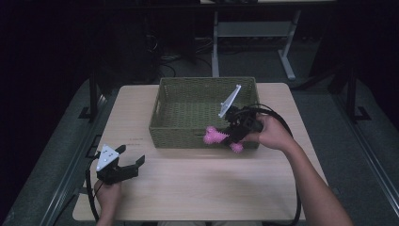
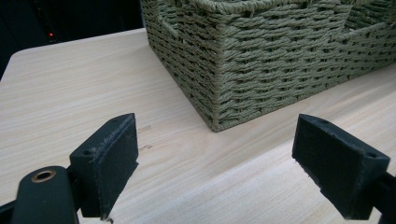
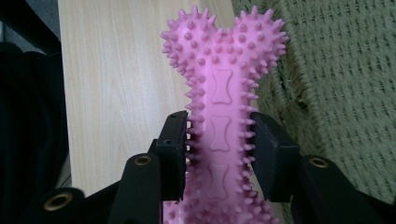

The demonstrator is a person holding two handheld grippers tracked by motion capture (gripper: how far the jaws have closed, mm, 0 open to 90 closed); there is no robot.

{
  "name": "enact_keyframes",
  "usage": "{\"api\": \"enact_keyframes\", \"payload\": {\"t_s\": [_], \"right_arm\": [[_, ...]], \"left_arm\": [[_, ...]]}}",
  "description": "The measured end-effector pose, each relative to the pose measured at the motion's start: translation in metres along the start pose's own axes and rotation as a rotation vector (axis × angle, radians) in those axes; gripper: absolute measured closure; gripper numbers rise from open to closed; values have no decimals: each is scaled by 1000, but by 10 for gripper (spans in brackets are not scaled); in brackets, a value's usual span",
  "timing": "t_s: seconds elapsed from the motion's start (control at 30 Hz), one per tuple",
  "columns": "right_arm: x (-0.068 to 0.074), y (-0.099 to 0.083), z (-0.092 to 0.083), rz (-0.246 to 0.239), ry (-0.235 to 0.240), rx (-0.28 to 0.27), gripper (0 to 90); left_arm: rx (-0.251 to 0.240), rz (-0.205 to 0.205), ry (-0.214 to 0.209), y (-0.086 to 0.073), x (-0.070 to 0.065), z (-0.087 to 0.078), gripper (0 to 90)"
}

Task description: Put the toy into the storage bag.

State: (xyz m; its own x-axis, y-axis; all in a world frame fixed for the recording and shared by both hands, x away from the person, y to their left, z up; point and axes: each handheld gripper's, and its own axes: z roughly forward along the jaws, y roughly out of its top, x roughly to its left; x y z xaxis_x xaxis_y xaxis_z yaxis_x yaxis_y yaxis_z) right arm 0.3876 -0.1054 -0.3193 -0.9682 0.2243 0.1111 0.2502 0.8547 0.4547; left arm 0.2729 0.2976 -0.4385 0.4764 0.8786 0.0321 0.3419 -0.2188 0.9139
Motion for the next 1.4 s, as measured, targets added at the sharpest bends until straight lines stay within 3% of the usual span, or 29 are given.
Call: {"api": "enact_keyframes", "payload": {"t_s": [0.57,1.4], "right_arm": [[-22,11,-18,25,-16,0,583],[-56,33,-22,50,-18,17,582]], "left_arm": [[-3,-2,-3,0,0,0,139],[-4,-3,-3,0,0,1,139]]}}
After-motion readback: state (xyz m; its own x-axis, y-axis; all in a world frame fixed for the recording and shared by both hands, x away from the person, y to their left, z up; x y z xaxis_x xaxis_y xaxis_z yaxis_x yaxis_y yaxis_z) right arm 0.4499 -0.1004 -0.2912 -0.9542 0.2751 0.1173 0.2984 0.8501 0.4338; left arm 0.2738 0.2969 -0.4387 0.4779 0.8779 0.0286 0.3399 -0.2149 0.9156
